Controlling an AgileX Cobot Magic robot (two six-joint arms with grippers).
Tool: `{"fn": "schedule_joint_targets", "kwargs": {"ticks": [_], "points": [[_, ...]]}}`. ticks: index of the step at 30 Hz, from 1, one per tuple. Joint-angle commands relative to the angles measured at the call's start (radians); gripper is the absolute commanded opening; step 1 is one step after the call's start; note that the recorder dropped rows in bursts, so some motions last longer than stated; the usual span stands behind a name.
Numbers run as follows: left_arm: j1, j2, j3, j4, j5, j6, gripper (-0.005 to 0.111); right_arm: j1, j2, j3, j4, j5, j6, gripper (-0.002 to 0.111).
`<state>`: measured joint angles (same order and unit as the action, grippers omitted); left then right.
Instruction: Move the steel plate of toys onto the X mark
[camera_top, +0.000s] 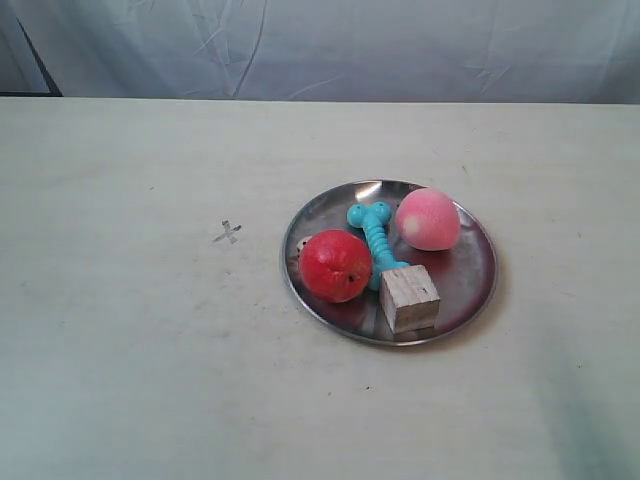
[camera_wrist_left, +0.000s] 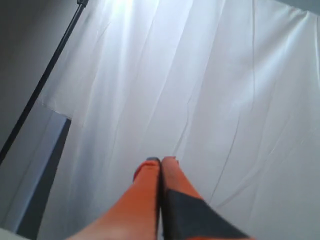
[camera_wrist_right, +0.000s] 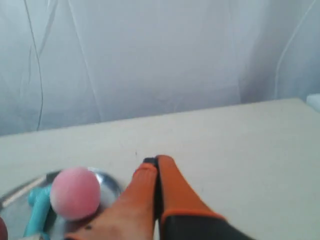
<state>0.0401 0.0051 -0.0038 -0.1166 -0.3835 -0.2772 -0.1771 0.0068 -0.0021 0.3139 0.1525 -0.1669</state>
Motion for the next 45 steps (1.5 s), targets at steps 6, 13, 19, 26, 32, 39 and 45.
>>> {"fn": "schedule_joint_targets", "kwargs": {"ticks": [6, 13, 19, 26, 32, 39, 45], "points": [[-0.003, -0.005, -0.006, -0.359, 0.166, -0.064, 0.000, 0.002, -0.007, 0.002, 0.485, -0.412, 0.130, 0.000], [-0.003, 0.102, -0.230, -0.299, 0.275, -0.054, 0.000, 0.002, -0.007, -0.010, 0.717, -0.500, 0.301, -0.001], [-0.003, 0.488, -0.510, -0.138, 0.460, -0.056, 0.000, 0.002, 0.110, -0.170, 0.647, -0.357, 0.179, -0.001], [-0.042, 1.017, -0.895, -0.255, 0.799, 0.261, 0.000, 0.002, 0.554, -0.576, 0.394, 0.034, -0.031, -0.001], [-0.094, 1.312, -1.046, -0.405, 1.144, 0.416, 0.000, 0.002, 1.035, -1.032, 0.025, 0.475, -0.016, -0.001], [-0.146, 1.511, -0.971, -0.414, 1.266, 0.461, 0.000, -0.012, 1.544, -1.372, 0.014, 0.838, -0.080, -0.001], [-0.198, 1.563, -0.924, -0.512, 1.216, 0.470, 0.000, -0.012, 1.796, -1.443, 0.035, 0.941, -0.148, -0.001]]}}
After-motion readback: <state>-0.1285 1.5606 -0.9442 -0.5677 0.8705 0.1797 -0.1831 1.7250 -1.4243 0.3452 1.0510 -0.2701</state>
